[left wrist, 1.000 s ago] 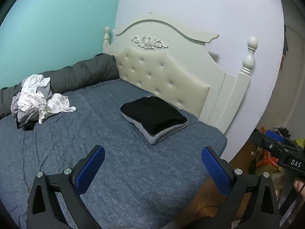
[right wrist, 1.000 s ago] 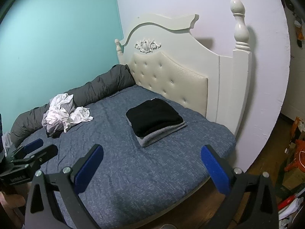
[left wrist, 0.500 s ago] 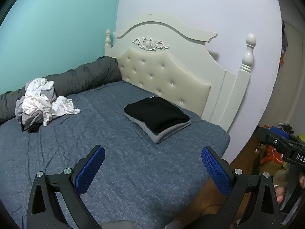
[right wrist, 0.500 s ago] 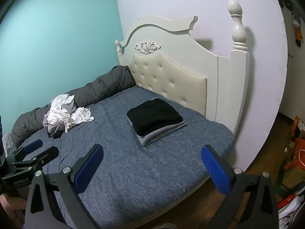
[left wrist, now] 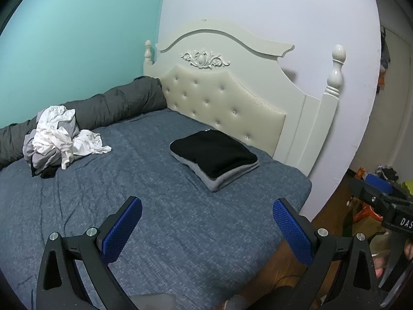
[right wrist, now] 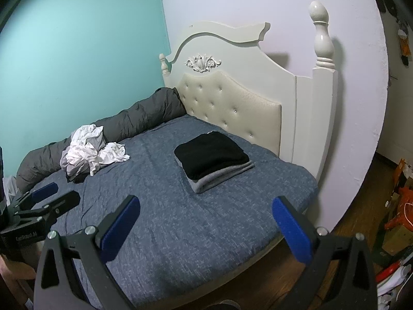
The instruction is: Fold clothes
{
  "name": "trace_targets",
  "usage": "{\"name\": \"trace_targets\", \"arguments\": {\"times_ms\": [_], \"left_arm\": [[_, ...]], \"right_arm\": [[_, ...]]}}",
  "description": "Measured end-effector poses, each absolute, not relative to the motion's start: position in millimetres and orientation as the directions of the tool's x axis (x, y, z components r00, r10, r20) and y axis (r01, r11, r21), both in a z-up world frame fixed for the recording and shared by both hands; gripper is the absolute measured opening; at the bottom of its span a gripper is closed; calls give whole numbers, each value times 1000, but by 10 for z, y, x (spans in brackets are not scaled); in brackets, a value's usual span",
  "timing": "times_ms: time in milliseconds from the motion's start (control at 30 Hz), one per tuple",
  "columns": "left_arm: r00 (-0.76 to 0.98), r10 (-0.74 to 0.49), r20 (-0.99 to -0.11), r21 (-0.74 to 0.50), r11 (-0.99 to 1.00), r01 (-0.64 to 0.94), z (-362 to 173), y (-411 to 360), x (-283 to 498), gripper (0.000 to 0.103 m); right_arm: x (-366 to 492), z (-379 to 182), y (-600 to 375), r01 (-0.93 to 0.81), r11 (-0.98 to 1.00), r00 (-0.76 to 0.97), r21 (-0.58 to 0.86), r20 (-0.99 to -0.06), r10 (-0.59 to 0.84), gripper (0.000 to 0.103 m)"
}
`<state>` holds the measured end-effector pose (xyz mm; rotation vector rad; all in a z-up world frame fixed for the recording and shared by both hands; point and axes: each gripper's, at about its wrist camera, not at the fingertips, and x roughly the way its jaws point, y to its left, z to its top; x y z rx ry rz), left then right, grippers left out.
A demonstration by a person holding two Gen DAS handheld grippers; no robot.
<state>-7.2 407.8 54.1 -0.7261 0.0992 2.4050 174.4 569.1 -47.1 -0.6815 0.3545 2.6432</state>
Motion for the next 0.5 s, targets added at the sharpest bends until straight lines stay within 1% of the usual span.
{"name": "trace_targets", "arguments": {"times_ms": [500], "left_arm": [[-644, 553, -528, -101, -794, -599, 530, 4059, -18, 103]], "right_arm": [[1774, -516, 5659, -427, -893, -807, 146, -508, 302, 103]]}}
